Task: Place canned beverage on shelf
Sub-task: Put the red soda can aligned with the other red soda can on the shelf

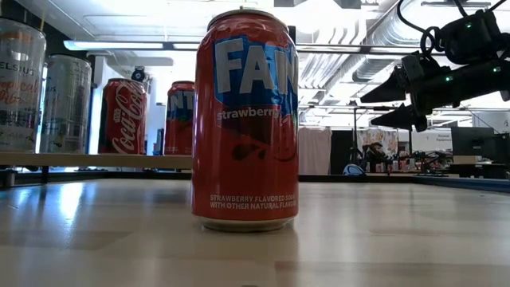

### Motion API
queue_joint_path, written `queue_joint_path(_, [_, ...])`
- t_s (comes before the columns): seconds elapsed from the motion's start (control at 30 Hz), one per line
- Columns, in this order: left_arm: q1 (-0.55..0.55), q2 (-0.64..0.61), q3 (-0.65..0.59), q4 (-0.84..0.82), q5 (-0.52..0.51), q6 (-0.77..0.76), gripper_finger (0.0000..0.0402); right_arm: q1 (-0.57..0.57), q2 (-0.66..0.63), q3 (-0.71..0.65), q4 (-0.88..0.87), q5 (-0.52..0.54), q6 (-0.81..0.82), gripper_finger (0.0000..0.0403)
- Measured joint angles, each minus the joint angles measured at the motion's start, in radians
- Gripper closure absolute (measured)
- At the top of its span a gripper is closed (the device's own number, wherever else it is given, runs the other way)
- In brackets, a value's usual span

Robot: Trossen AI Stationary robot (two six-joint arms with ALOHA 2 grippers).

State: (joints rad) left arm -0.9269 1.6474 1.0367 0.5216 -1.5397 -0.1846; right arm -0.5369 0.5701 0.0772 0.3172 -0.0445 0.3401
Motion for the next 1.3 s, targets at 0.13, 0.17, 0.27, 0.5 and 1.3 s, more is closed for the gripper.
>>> queue_joint_path(0.13, [-0.008, 0.061, 0.0, -0.002, -0.029, -0.088, 0.0055, 0.0, 0.0, 0.0, 0.0, 0.0, 0.0, 0.0004])
queue_joint_path(0.17, [-0.009, 0.066, -0.001, -0.003, -0.023, -0.093, 0.0055, 0.0, 0.0, 0.0, 0.0, 0.0, 0.0, 0.0004])
queue_joint_path(0.27, [-0.002, 0.063, -0.002, 0.002, 0.027, -0.091, 0.0055, 0.0, 0.0, 0.0, 0.0, 0.0, 0.0, 0.0004])
queue_joint_path(0.5, [0.025, 0.057, -0.002, -0.001, 0.079, -0.033, 0.0055, 0.0, 0.0, 0.0, 0.0, 0.0, 0.0, 0.0004])
queue_joint_path(1.3, [0.205, 0.048, -0.001, -0.103, 0.778, -0.256, 0.0055, 0.0, 0.0, 0.0, -0.006, 0.0, 0.0, 0.0004])
